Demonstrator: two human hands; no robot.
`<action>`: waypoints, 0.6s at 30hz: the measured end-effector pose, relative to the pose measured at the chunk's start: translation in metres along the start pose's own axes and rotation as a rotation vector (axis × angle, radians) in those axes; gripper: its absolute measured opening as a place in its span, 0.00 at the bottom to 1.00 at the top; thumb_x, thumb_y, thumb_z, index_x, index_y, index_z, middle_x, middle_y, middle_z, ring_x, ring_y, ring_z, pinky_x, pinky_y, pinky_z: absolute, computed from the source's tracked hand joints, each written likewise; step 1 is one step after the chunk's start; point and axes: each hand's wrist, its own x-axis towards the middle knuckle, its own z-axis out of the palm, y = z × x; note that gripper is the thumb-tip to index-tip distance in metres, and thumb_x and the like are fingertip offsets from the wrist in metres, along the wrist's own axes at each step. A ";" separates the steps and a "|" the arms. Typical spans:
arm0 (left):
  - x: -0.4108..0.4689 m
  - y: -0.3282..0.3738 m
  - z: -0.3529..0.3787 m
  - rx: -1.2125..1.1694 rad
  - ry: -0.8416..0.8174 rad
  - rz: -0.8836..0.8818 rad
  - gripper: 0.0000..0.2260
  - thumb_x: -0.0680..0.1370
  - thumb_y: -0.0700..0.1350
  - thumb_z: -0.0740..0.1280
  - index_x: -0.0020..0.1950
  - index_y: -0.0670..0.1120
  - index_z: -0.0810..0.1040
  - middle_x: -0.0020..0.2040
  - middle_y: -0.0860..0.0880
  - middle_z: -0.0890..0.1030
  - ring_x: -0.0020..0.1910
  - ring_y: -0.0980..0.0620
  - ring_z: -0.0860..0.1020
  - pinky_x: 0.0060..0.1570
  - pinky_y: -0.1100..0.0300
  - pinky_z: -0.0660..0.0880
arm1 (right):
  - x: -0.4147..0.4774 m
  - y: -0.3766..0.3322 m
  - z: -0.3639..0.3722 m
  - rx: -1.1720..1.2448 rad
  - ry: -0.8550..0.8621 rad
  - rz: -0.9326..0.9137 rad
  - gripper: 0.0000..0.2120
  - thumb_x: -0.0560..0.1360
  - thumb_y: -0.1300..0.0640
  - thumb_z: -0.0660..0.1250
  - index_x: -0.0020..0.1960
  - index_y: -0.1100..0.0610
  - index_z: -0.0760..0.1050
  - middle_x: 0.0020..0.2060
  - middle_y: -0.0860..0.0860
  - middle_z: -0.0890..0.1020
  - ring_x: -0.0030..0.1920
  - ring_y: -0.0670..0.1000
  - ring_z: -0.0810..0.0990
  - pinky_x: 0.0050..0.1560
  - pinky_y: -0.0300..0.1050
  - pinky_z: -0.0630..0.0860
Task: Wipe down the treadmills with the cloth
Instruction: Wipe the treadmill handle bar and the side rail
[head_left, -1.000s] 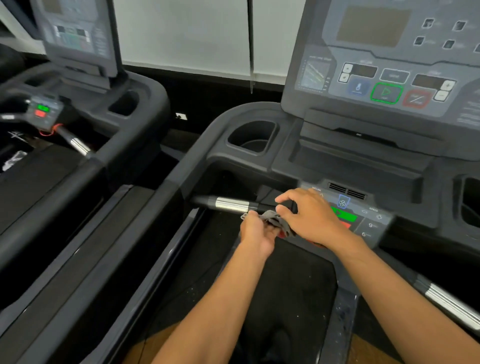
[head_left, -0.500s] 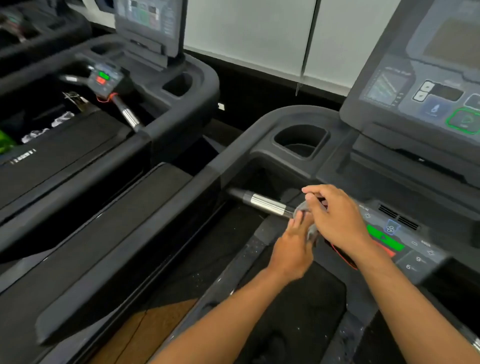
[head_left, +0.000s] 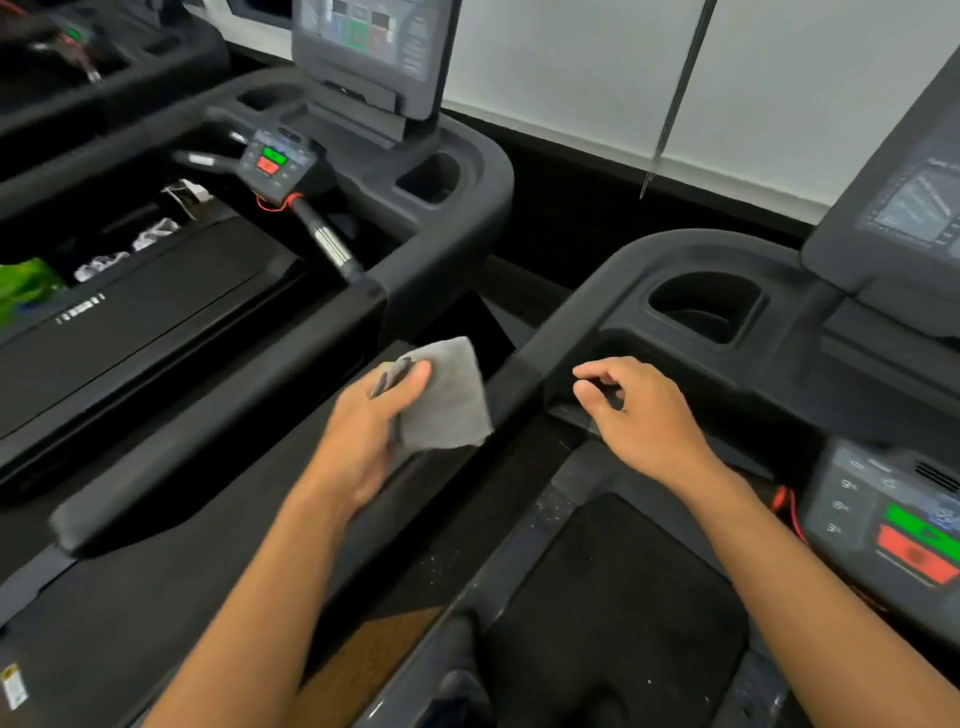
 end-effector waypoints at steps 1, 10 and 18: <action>0.001 0.004 -0.024 0.082 -0.012 0.031 0.21 0.77 0.54 0.74 0.58 0.38 0.80 0.50 0.45 0.82 0.50 0.45 0.80 0.49 0.51 0.78 | 0.006 -0.008 0.007 -0.003 -0.001 0.000 0.13 0.82 0.47 0.64 0.64 0.45 0.79 0.59 0.39 0.79 0.62 0.45 0.75 0.64 0.51 0.75; -0.036 -0.072 -0.155 0.760 -0.179 -0.434 0.25 0.76 0.71 0.63 0.56 0.51 0.80 0.51 0.52 0.84 0.49 0.52 0.81 0.55 0.53 0.75 | 0.041 -0.048 0.066 0.011 -0.045 0.032 0.12 0.82 0.45 0.64 0.63 0.45 0.80 0.58 0.39 0.80 0.62 0.44 0.75 0.65 0.53 0.75; 0.054 -0.090 -0.092 0.531 -0.256 -0.572 0.19 0.80 0.67 0.61 0.67 0.60 0.77 0.71 0.59 0.76 0.70 0.55 0.74 0.75 0.46 0.67 | 0.036 -0.043 0.072 -0.032 -0.022 0.118 0.12 0.81 0.45 0.64 0.62 0.45 0.80 0.59 0.40 0.81 0.62 0.45 0.76 0.64 0.55 0.76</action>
